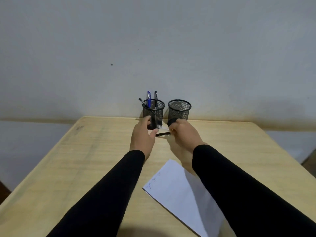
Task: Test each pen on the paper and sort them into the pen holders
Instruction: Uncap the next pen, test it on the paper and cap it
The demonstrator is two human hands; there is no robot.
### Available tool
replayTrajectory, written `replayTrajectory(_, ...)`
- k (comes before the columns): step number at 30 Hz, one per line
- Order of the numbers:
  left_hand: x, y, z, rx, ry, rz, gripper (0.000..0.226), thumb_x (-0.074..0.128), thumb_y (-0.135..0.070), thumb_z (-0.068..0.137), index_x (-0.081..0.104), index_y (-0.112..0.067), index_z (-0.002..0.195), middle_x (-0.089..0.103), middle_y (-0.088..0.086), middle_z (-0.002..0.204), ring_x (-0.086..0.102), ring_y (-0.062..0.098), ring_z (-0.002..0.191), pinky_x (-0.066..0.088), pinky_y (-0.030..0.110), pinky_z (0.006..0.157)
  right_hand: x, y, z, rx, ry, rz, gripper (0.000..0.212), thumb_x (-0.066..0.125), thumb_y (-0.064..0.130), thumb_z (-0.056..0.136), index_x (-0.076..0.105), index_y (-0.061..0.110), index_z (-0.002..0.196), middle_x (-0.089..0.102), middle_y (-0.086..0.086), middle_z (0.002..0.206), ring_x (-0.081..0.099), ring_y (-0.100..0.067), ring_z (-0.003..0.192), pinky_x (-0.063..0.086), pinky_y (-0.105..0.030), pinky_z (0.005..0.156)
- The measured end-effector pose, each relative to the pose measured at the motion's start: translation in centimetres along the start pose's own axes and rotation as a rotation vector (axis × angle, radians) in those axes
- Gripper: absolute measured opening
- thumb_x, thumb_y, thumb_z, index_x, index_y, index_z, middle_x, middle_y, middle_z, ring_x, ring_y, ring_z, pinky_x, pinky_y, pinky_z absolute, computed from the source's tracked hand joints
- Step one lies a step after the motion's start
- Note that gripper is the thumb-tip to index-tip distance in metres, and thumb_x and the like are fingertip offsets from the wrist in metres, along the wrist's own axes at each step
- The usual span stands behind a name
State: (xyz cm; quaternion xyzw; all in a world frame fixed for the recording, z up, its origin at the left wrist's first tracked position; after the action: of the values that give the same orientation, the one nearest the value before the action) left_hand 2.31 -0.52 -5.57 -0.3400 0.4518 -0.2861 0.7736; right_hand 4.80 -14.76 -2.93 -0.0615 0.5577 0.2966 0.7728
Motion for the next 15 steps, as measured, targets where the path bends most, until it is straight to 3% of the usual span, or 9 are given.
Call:
replayTrajectory(2, -0.9, -0.1, -0.4, -0.116, -0.031, -0.212, 0.045, 0.061, -0.025, 0.088, 0.048, -0.023, 0.131, 0.059, -0.003, 0.117, 0.056, 0.016, 0.109, 0.048, 0.034, 0.096, -2.1, -0.4, 0.1, 0.119, -0.168, 0.264, 0.011, 0.055, 0.009, 0.088, 0.065, 0.007, 0.092, 0.059, -0.011, 0.092, 0.052, -0.023, 0.085, 0.034, -0.027, 0.068)
replayTrajectory(4, -0.7, -0.3, -1.0, -0.188, 0.043, -0.320, 0.034, 0.057, -0.029, 0.091, 0.056, -0.021, 0.123, 0.061, -0.005, 0.108, 0.059, 0.016, 0.106, 0.050, 0.033, 0.093, -3.4, -0.8, -0.7, 0.285, -0.310, 0.618, 0.001, 0.059, 0.012, 0.086, 0.058, 0.013, 0.086, 0.061, -0.005, 0.084, 0.055, -0.018, 0.077, 0.041, -0.023, 0.066)
replayTrajectory(7, -0.2, -0.5, -1.9, -0.269, 0.149, -0.478, 0.015, 0.052, -0.029, 0.094, 0.067, -0.025, 0.096, 0.063, -0.004, 0.084, 0.059, 0.018, 0.084, 0.050, 0.032, 0.077, -3.4, -0.6, -2.5, 0.446, -0.386, 1.113, 0.013, 0.059, 0.009, 0.086, 0.052, 0.016, 0.078, 0.061, -0.003, 0.072, 0.060, -0.017, 0.067, 0.053, -0.032, 0.071)
replayTrajectory(11, -1.0, -0.8, -2.4, -0.292, 0.094, -0.694, 0.022, 0.052, -0.007, 0.094, 0.063, -0.020, 0.081, 0.057, 0.000, 0.072, 0.052, 0.010, 0.069, 0.046, 0.020, 0.070, -2.8, 0.8, -4.1, 0.449, -0.306, 1.365, 0.021, 0.056, 0.004, 0.089, 0.049, 0.014, 0.072, 0.053, -0.005, 0.063, 0.055, -0.011, 0.049, 0.049, -0.022, 0.052)
replayTrajectory(15, -1.2, -1.8, -3.2, -0.302, 0.190, -0.788, 0.023, 0.043, -0.007, 0.098, 0.059, -0.015, 0.083, 0.057, 0.003, 0.076, 0.055, 0.007, 0.069, 0.051, 0.010, 0.062, -2.1, 3.0, -4.8, 0.388, -0.144, 1.395, 0.013, 0.055, 0.007, 0.090, 0.057, 0.009, 0.077, 0.051, -0.007, 0.061, 0.050, -0.012, 0.043, 0.041, -0.020, 0.043)
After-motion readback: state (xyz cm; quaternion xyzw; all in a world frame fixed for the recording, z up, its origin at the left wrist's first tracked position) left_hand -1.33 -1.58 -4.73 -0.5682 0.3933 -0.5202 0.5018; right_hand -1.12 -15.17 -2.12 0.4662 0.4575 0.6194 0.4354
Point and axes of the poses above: each hand's wrist, its own z-axis towards the middle knuckle, its own x-axis out of the palm, y = z × x, the point moved 8 cm from there along z, towards the middle knuckle
